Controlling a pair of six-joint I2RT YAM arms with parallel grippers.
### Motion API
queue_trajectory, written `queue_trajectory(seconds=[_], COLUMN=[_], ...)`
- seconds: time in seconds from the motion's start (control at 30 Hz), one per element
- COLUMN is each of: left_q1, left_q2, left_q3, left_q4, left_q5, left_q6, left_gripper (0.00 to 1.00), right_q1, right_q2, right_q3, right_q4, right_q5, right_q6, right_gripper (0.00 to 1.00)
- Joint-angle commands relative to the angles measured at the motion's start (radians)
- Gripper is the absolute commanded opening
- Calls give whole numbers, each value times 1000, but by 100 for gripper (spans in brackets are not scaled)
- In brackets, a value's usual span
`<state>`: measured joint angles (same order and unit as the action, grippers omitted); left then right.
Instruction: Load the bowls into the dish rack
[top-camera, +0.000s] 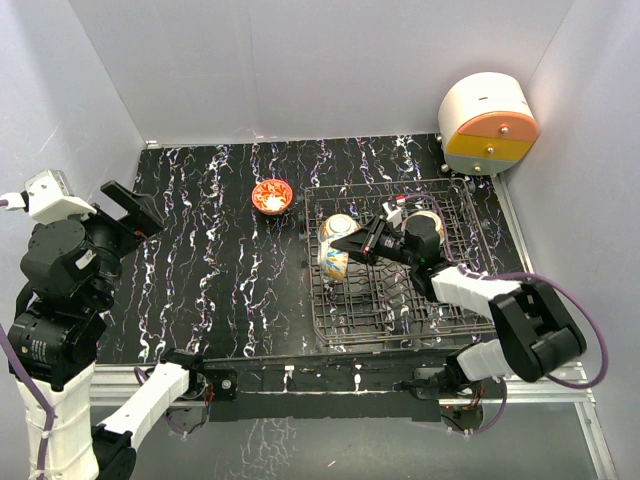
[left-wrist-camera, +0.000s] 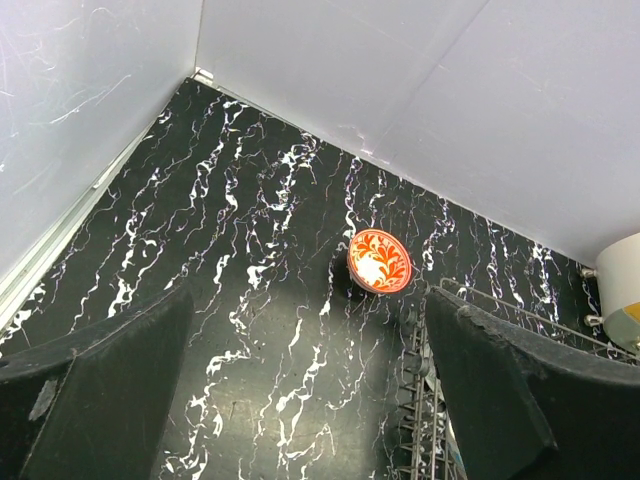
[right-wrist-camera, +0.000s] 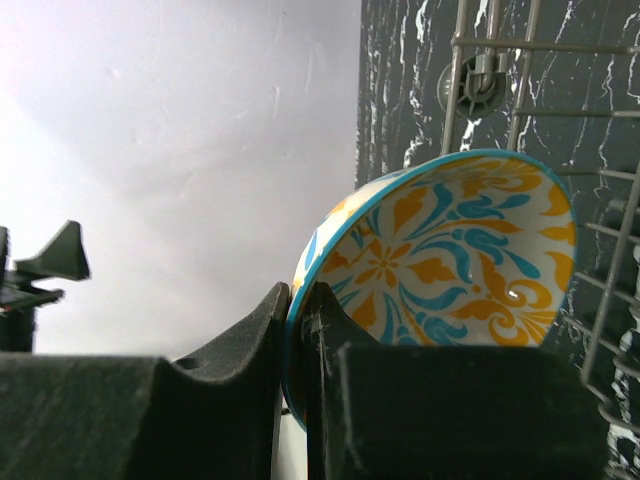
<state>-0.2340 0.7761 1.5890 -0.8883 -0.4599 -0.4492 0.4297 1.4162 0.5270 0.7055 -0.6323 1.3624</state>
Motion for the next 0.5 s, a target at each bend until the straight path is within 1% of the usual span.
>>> queue_trajectory(seconds=[0.0, 0.07, 0.2, 0.37, 0.47], left_q1=[-3, -2, -3, -3, -3], left_q2=[15, 14, 14, 18, 21], left_q3=[-3, -6, -13, -21, -23], left_q4=[27, 31, 34, 41, 45], left_q5=[4, 1, -5, -11, -14], left_q6=[5, 3, 1, 1, 0], left_gripper=[97, 97, 97, 97, 97], right_q1=[-2, -3, -3, -4, -4], right_q2=[103, 149, 215, 269, 287], right_q3=[-7, -25, -2, 69, 74], right_q4=[381, 457, 473, 409, 351], right_q5=[3, 21, 32, 9, 8], right_q6=[211, 264, 270, 227, 222], right_gripper=[8, 8, 8, 8, 8])
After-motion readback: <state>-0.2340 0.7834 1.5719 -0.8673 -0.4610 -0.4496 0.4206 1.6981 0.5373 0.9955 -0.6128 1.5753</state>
